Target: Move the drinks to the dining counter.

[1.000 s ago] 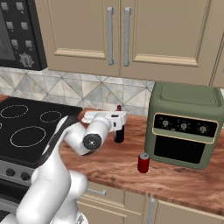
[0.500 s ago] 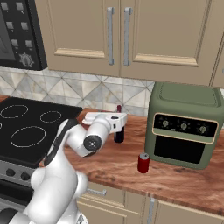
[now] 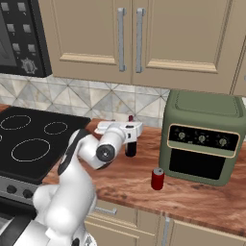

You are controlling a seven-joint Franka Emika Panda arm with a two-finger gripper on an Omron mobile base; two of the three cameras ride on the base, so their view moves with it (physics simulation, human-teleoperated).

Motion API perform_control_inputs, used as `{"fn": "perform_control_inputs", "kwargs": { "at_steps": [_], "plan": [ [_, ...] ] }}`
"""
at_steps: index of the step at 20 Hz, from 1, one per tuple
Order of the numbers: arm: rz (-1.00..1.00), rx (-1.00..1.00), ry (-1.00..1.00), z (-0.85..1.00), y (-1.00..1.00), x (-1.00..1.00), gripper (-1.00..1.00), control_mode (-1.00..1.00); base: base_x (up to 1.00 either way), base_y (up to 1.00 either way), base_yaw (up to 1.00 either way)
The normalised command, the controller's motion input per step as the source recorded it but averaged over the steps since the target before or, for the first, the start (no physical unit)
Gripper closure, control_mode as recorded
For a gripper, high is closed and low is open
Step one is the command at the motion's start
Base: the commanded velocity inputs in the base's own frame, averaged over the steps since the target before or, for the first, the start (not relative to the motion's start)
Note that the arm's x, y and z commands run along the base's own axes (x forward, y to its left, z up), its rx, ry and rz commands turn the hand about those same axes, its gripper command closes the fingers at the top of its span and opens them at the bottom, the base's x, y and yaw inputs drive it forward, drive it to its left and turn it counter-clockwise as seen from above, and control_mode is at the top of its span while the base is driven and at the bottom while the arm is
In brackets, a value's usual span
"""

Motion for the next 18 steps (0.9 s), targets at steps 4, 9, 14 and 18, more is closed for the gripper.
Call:
{"fn": "perform_control_inputs", "kwargs": {
  "at_steps": [4,9,14,18],
  "plan": [
    [-0.03,0.00,0.00,-0.06,-0.08,0.23,-1.00,-1.00,0.00,0.00,0.00],
    [-0.03,0.00,0.00,-0.09,-0.01,0.19,-1.00,-1.00,0.00,0.00,0.00],
    [-0.01,0.00,0.00,-0.14,0.00,0.19,-1.00,-1.00,0.00,0.00,0.00],
    [0.00,0.00,0.00,-0.15,0.00,0.18,-1.00,-1.00,0.00,0.00,0.00]
  ]
}}
